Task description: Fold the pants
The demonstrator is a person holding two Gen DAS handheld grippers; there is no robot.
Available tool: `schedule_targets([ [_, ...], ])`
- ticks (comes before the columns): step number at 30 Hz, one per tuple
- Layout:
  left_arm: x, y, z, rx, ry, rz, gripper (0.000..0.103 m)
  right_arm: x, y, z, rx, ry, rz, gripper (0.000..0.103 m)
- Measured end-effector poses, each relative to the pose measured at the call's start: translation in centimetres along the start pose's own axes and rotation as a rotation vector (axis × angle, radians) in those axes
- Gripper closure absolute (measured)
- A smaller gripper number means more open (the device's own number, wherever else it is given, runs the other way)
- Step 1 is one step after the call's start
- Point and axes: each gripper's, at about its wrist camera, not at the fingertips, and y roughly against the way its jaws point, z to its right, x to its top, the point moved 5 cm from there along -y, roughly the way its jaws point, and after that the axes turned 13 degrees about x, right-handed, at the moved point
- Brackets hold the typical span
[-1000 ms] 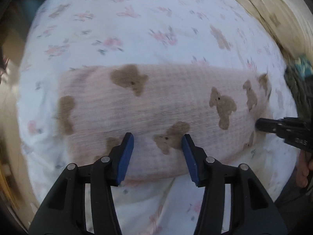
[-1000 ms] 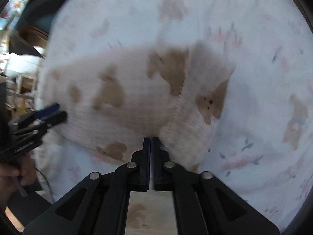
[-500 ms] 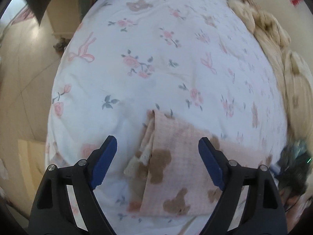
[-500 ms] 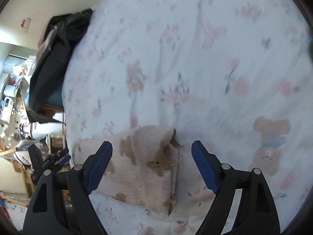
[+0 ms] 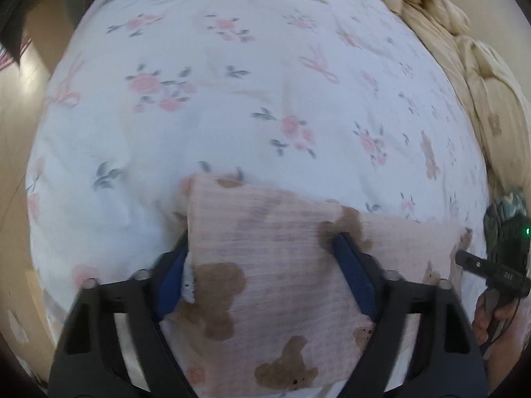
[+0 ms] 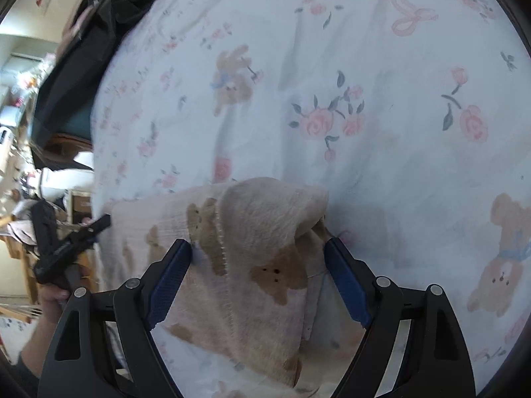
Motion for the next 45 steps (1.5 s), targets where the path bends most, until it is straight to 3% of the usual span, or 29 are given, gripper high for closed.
schedule_targets([
  [1,-0.1,-0.1,0.3,0.04,-0.035,0.002,0.057,-0.1,0.0,-0.1,-0.014,0.016,0.001,0.02],
  [2,-0.2,-0.1,0.5,0.053,-0.059,0.009,0.068,-0.4,0.2,-0.2,-0.034,0.044,0.003,0.031],
  [3,-0.1,0.0,0.7,0.02,-0.053,0.001,0.074,-0.5,0.2,-0.6,-0.058,0.076,0.0,0.06],
  [5,-0.1,0.3,0.9,-0.02,-0.03,-0.015,0.089,-0.8,-0.3,-1.2,-0.004,0.083,-0.031,0.083],
  [8,-0.6,0.7,1.7,-0.025,-0.073,-0.002,0.096,-1.0,-0.3,-1.6,0.01,0.096,-0.043,0.092],
  [11,-0.7,1.6,2.3,-0.022,-0.095,0.032,0.097,-1.0,0.0,-2.4,0.014,0.116,-0.037,0.094],
  [19,1.2,4.2,1.1,-0.036,-0.034,0.1,0.098,1.0,2.4,-6.2,0.021,0.242,0.058,0.095],
  [26,6.2,3.6,-0.4,0.026,-0.011,0.176,0.098,7.4,-1.0,-8.0,-0.016,0.339,0.05,0.095],
  [32,15.4,2.6,-2.3,0.074,-0.01,0.263,0.098,15.6,-4.8,-10.8,-0.03,0.394,0.068,0.095],
  [40,28.9,-0.9,-2.4,0.12,-0.063,0.319,0.098,29.9,-9.5,-14.3,-0.096,0.45,0.084,0.095],
  [45,34.8,-3.2,-1.7,0.171,-0.112,0.339,0.097,37.8,-11.9,-14.8,-0.154,0.443,0.072,0.095],
])
